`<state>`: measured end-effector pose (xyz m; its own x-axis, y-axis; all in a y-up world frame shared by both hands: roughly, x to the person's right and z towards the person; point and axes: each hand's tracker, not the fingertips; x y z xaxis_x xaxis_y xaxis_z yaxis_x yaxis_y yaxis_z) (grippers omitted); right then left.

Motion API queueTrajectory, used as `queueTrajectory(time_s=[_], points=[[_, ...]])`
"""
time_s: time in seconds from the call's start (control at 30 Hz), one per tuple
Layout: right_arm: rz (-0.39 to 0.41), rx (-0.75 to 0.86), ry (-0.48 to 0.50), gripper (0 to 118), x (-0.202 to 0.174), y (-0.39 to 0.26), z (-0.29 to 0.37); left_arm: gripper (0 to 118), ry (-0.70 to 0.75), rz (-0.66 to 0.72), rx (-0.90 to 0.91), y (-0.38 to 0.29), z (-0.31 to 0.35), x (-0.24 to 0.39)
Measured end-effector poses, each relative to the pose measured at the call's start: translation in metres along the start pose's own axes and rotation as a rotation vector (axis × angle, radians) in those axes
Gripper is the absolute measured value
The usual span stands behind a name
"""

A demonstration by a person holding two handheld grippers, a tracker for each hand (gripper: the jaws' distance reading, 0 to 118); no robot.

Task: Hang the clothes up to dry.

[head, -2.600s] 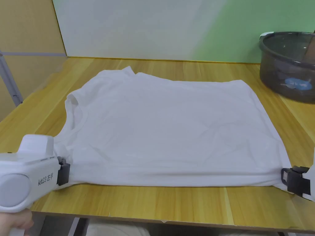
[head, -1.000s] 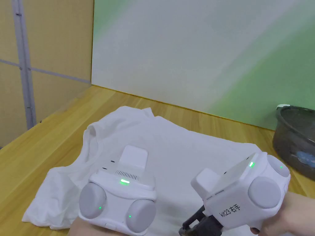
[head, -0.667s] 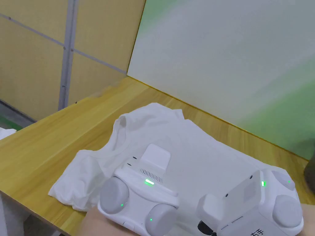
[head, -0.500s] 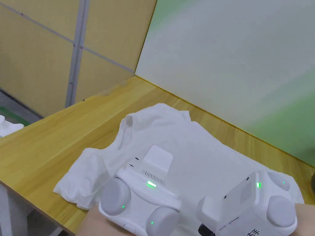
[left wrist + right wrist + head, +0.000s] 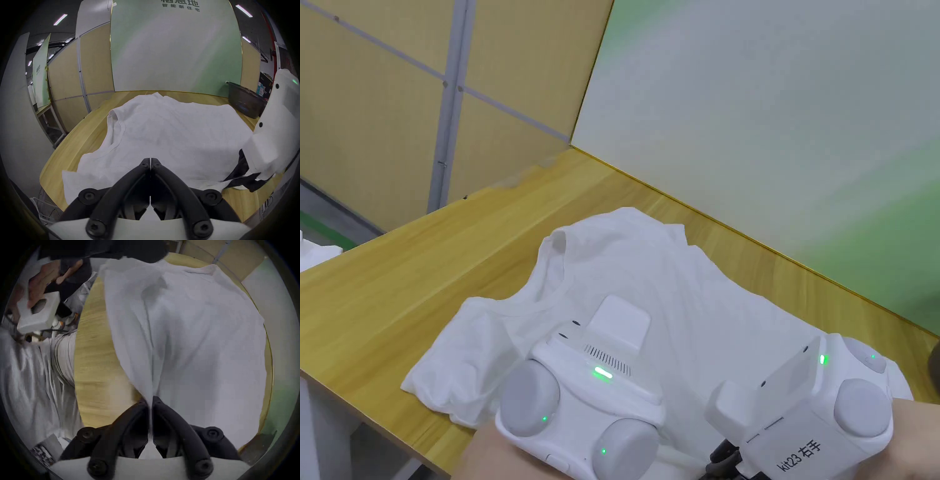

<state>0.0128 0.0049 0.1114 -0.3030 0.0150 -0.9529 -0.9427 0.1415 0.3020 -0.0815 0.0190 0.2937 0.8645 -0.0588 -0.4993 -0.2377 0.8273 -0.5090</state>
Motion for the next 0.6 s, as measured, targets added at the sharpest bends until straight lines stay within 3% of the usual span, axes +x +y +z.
queueTrajectory(time_s=[0.03,0.13,0.27,0.53,0.6], points=[[-0.024,0.004,0.032,2,0.002,0.0,0.002,0,-0.002,0.001,0.005,0.0,0.001,0.0],[0.029,0.026,0.002,2,-0.005,-0.005,0.002,0,0.002,0.0,0.011,0.001,0.002,-0.001],[0.007,0.022,0.032,2,-0.013,-0.011,0.007,0,0.012,0.002,0.01,0.003,0.003,-0.005],[0.029,0.021,0.072,2,-0.048,-0.074,0.012,0,0.019,0.004,0.032,0.008,0.008,-0.008],[0.002,0.008,0.071,2,-0.049,-0.09,0.013,0,0.01,0.002,0.037,0.009,0.009,-0.008]])
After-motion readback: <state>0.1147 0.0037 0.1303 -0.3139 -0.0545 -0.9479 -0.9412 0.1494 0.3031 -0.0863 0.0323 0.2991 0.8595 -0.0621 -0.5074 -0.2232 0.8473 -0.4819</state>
